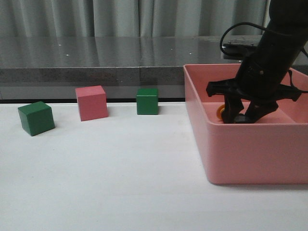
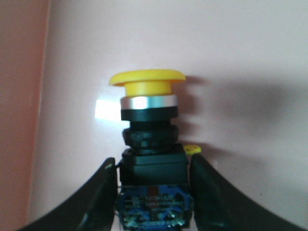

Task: Place and stand button with both arms
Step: 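Lower the right gripper into the pink bin and grasp the yellow button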

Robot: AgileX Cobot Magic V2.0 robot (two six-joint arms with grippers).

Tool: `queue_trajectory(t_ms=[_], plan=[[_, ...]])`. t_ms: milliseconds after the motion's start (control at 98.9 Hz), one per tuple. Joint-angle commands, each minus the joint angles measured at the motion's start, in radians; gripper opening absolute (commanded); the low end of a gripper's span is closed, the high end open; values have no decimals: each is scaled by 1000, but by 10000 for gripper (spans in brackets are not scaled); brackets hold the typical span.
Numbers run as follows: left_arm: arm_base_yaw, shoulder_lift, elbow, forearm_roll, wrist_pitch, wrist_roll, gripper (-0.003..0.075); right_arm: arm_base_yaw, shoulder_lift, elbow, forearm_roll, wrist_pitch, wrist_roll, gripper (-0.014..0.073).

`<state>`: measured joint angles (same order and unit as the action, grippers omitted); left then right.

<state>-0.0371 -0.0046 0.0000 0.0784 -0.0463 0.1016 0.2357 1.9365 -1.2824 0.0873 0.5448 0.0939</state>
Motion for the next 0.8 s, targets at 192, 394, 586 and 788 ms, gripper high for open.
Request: queue_trajectory(t_ms=[192,394,586,788], plan=[[0,-32,45,-3,-80,-10,-20,15,-170,-248,-18,225,-119,-15],[0,-32,45,-3,-80,-10,-19,100,-184,-395,82,271,-385,-17],[0,-32,45,-3,-80,-10,-20,199,-137,-410,299,295,-820,-17],[0,-32,45,-3,-80,-10,-20,294,-3,-411,426,298,-1119,-17]])
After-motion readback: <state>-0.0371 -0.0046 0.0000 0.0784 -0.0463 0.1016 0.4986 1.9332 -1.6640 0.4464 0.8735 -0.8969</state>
